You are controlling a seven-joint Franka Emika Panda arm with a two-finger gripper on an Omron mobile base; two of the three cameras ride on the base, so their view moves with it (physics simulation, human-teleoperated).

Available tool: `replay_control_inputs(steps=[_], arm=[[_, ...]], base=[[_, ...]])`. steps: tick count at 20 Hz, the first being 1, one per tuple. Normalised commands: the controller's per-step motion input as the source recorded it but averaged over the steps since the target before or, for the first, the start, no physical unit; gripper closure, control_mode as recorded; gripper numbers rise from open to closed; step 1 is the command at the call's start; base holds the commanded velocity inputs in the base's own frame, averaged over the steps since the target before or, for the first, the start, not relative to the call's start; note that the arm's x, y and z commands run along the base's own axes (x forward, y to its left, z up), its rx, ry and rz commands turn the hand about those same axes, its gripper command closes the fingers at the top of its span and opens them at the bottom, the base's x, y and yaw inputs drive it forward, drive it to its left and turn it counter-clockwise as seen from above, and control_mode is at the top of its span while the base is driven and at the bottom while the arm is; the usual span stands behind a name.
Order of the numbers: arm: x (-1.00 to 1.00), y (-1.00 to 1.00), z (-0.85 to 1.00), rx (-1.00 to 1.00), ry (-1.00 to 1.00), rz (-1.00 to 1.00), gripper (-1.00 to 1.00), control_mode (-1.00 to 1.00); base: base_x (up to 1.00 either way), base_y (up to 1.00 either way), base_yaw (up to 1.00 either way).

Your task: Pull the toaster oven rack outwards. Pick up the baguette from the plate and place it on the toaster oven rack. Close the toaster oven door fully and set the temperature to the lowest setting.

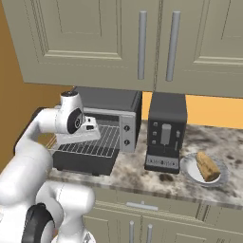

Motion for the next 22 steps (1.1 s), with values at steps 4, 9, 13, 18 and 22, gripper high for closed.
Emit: replay_control_inputs(steps=[4,9,13,18,22], arm=[[-0.26,-0.73,0.79,0.10,-0.14,-0.10,1.00,-1.00],[-0.35,-1.00,0.11,0.01,-0.11,-0.17,1.00,-1.00],[0.00,-1.00,0.00,0.00,0.00,-0.23,1.00,-1.00],[0.09,-1.00,0.00,0.00,0.00,-0.19,-1.00,-1.00],[0.23,-1.00,0.01,0.00,0.00,-0.10,-1.00,-1.00]], base=[[0.00,0.00,0.00],[0.00,0.00,0.00],[0.00,0.00,0.00],[0.00,0.00,0.00],[0.00,0.00,0.00]])
